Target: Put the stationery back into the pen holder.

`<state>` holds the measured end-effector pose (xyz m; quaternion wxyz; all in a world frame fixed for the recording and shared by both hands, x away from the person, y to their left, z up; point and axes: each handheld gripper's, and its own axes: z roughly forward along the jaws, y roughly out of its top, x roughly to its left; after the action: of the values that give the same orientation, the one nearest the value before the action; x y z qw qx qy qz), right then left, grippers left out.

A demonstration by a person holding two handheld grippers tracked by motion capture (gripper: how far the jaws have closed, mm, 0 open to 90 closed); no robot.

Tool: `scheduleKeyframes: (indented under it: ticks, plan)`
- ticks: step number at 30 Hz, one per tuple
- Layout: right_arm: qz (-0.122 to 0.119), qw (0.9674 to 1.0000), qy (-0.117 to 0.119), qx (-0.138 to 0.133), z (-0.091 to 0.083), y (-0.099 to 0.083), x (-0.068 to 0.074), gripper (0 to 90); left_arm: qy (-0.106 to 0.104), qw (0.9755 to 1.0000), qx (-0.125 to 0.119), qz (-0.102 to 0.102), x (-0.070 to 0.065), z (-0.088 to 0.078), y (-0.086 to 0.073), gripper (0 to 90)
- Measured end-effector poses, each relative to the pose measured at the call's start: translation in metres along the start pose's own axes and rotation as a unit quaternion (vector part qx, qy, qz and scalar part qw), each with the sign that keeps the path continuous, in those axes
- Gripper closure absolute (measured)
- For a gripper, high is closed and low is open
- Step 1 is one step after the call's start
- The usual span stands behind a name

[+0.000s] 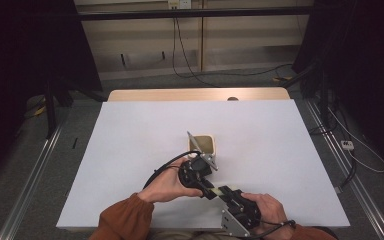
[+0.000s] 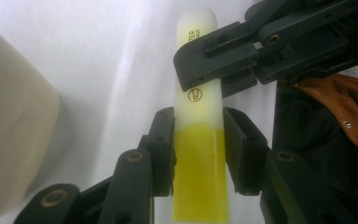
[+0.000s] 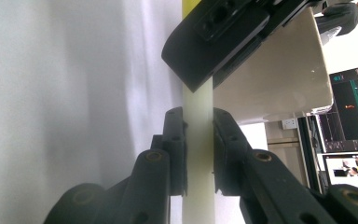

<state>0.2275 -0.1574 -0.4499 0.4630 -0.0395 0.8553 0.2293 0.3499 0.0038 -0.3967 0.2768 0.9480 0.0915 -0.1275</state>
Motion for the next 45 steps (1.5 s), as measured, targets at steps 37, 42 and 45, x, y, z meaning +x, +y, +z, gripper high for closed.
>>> scheduleKeyframes:
  ticks: [37,42,45]
  plan:
    - [0.169,0.9855,0.016,0.006,-0.002,-0.027,-0.027,78.2,0.146,0.9844,-0.084,-0.049,-0.006,-0.015,-0.064,8.3]
    - [0.209,0.9775,0.024,0.005,-0.001,-0.033,-0.032,78.2,0.164,0.9807,-0.098,-0.041,-0.003,-0.025,-0.077,6.7]
    - [0.230,0.9726,0.032,0.000,0.000,-0.035,-0.034,78.2,0.183,0.9735,-0.121,-0.065,0.001,-0.029,-0.083,6.0]
